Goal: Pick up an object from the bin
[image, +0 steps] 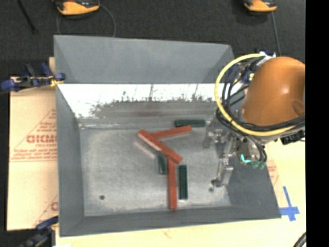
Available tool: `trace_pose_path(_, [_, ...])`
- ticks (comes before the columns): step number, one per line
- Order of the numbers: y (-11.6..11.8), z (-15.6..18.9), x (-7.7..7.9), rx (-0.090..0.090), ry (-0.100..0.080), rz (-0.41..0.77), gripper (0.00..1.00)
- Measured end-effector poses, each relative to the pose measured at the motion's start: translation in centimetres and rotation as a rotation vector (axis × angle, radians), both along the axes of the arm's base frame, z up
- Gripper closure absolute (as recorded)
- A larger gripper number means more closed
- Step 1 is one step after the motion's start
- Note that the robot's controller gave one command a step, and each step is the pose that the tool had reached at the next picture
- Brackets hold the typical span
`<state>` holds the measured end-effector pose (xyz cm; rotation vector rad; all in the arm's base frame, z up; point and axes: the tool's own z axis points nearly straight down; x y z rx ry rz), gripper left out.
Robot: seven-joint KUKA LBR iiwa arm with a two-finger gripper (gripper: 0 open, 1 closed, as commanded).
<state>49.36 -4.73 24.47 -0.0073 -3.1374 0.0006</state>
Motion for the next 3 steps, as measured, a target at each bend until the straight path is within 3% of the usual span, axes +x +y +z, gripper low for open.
trace_pose_path(1, [5.8,-15.4,-1.3,0.001,-0.004,0.229,0.0])
trace_pose_path(2, [4.0,-16.5,8.4,-0.001,-0.012,0.214,0.0])
trace_pose_path(3, [4.0,-16.5,8.1,0.0,-0.007,0.216,1.0])
